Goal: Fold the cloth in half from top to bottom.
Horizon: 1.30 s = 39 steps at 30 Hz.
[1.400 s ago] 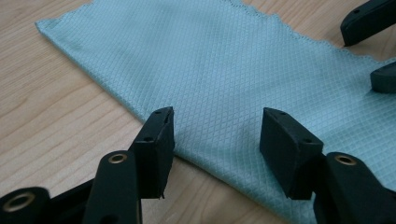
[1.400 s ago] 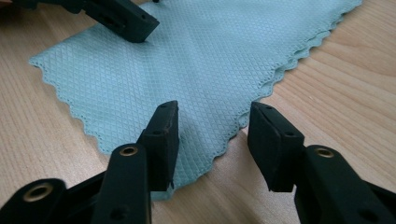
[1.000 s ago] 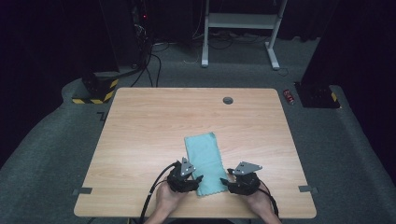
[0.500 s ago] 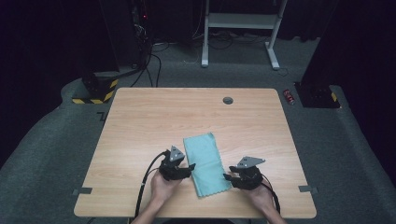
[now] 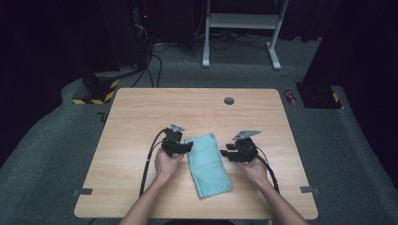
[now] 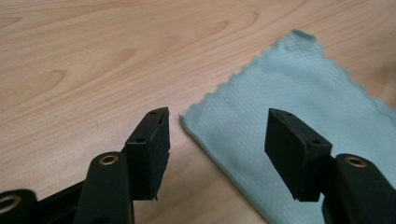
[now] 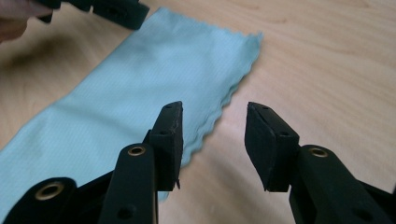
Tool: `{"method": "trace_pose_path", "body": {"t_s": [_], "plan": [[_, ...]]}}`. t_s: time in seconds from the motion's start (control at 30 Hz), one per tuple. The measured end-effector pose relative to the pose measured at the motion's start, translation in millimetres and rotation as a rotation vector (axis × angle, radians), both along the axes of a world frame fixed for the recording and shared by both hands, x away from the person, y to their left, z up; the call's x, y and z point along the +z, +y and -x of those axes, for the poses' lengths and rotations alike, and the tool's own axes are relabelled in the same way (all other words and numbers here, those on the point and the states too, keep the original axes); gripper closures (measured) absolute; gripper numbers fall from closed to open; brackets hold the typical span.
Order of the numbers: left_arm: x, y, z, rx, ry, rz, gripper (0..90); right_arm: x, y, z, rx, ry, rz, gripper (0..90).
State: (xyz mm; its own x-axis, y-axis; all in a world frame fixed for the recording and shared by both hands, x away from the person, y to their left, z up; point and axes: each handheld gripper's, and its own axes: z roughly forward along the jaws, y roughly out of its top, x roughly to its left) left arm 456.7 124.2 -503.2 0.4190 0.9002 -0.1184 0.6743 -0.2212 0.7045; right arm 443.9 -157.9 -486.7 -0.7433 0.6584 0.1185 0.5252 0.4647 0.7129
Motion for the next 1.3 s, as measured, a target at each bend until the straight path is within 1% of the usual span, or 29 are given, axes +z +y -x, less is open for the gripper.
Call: {"method": "trace_pose_path", "body": {"t_s": [0.03,0.07,0.1,0.13,0.2,0.23,0.3,0.33,0.4,0.43,0.47,0.5,0.53,0.57,0.6,0.67,0.7,0.73,0.8,0.9,0.97,1.0,1.07,1.1,1.2,1.3], "plan": [[-1.8,1.5,-2.5,0.015,0.008,0.013,42.3,0.1,2.6,-5.4,-0.013,0.003,-0.004,57.2],[-3.3,2.7,-4.2,0.02,0.02,0.017,42.7,-0.3,5.2,-11.3,-0.025,0.008,-0.006,57.2],[-6.5,4.3,-6.5,0.029,0.034,0.007,42.8,-0.7,7.5,-15.8,-0.033,0.011,-0.003,57.2],[-9.3,4.6,-7.9,0.036,0.042,-0.003,42.9,-2.0,10.5,-22.4,-0.045,0.0,-0.002,57.5],[-10.3,5.2,-8.8,0.037,0.031,-0.007,43.4,-4.6,16.8,-34.9,-0.058,0.022,0.016,57.1],[-10.3,5.3,-9.0,0.037,0.033,0.0,43.3,-5.9,19.7,-39.3,-0.069,0.018,0.014,57.1],[-10.8,4.1,-8.9,0.031,0.026,-0.004,43.5,-7.8,26.3,-48.7,-0.08,0.032,0.029,57.1],[-11.3,3.1,-8.9,0.031,0.02,-0.005,43.7,-8.8,28.9,-52.2,-0.082,0.022,0.025,57.5],[-11.7,2.5,-9.2,0.019,0.015,0.0,44.8,-10.3,34.5,-59.9,-0.096,0.053,0.022,57.2],[-12.0,1.8,-9.3,0.014,0.015,0.009,45.9,-11.2,37.3,-63.8,-0.099,0.052,0.022,57.3],[-12.0,1.7,-9.6,0.008,0.016,0.007,46.7,-12.0,39.8,-66.1,-0.107,0.048,0.014,57.6],[-10.9,0.9,-10.7,-0.002,0.021,-0.013,47.4,-13.6,41.0,-68.9,-0.113,0.056,0.002,57.0],[-9.8,-0.6,-12.1,-0.01,0.027,-0.03,48.0,-15.7,43.2,-73.4,-0.117,0.086,0.002,56.1],[-8.8,-1.8,-13.5,-0.02,0.035,-0.042,48.6,-17.7,46.3,-76.6,-0.121,0.099,0.015,56.2],[-8.3,-3.1,-14.3,-0.024,0.038,-0.048,49.2,-19.2,49.5,-79.4,-0.121,0.094,0.035,56.4],[-9.3,-5.1,-14.0,-0.025,0.028,-0.044,50.6,-22.0,53.6,-81.9,-0.121,0.081,0.038,57.3],[-9.4,-5.9,-13.6,-0.025,0.024,-0.05,51.0,-23.9,55.1,-81.7,-0.131,0.096,0.042,57.9],[-9.4,-6.3,-13.6,-0.027,0.022,-0.053,51.8,-24.8,55.2,-81.7,-0.125,0.083,0.036,58.5],[-9.5,-5.8,-14.0,-0.023,0.02,-0.051,54.2,-24.6,56.2,-81.5,-0.125,0.08,0.042,59.8],[-9.8,-2.4,-15.9,-0.017,0.026,-0.025,60.5,-24.4,57.9,-79.9,-0.101,0.07,0.058,65.7],[-10.1,-2.5,-16.0,-0.013,0.022,-0.029,62.8,-23.9,60.0,-78.0,-0.09,0.064,0.075,69.2],[-10.1,-3.6,-15.7,-0.015,0.013,-0.047,63.5,-24.1,61.0,-77.9,-0.075,0.043,0.089,71.0],[-10.7,-6.7,-15.0,-0.017,-0.004,-0.069,65.7,-24.1,61.6,-77.5,-0.074,0.047,0.089,76.6],[-10.9,-7.3,-14.9,-0.018,-0.008,-0.073,67.1,-24.1,61.3,-77.4,-0.075,0.049,0.09,79.5],[-11.6,-7.1,-16.5,-0.018,-0.009,-0.058,72.8,-24.3,60.5,-77.8,-0.068,0.047,0.093,85.0],[-11.8,-4.4,-17.6,-0.019,-0.005,-0.048,79.1,-24.0,60.9,-77.4,-0.058,0.04,0.104,88.0]]}}
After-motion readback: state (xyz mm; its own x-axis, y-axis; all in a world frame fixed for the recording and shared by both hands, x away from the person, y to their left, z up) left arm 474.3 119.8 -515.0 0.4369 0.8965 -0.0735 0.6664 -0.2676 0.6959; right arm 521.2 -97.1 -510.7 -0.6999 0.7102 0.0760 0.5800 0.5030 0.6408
